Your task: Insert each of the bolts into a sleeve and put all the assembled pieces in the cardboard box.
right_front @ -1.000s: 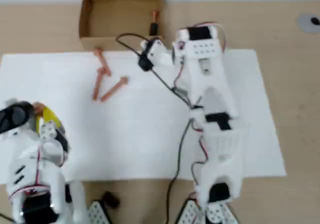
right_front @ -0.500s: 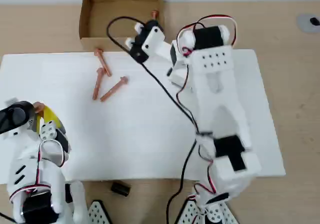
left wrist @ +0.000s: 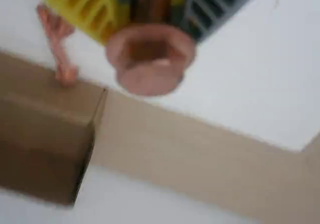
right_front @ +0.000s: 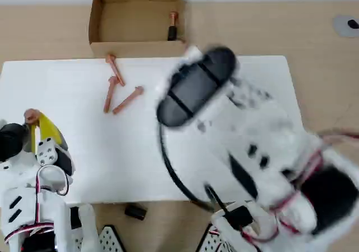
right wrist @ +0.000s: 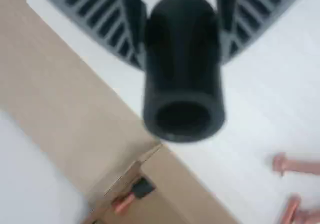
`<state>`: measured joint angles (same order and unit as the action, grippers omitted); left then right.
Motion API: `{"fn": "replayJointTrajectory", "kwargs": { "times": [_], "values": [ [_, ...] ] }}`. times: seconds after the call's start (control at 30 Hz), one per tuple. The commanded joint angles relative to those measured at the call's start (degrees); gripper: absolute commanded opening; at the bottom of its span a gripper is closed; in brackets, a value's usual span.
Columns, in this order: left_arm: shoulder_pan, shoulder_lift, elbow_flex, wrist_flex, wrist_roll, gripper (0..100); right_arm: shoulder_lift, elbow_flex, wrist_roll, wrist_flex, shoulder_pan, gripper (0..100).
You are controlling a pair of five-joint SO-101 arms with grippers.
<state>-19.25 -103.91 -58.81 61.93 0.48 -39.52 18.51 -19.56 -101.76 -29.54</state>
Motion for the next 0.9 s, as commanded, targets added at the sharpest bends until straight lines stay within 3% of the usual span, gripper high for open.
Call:
{"fn": "replayJointTrajectory", "kwargs": {
  "times": [0.0,0.23,0.4,0.53,0.87],
  "values": [
    [-0.4,0.4,2.8,-5.9,4.7,1,-5.6,-13.6,1.7,0.1,2.3,1.0],
    [6.3,0.5,0.1,-16.8,6.2,1,-10.1,-45.4,13.7,15.8,3.9,1.0],
    [9.8,0.6,-0.4,-21.0,-1.3,1,-11.6,-55.0,24.3,32.3,3.7,1.0],
    [9.7,2.6,0.2,-20.8,-1.8,1,-14.6,-62.6,36.8,46.4,4.0,1.0],
    [9.8,5.7,3.4,-21.0,-1.8,1,-32.5,-86.4,30.8,74.1,-8.1,1.0]
  ]
}}
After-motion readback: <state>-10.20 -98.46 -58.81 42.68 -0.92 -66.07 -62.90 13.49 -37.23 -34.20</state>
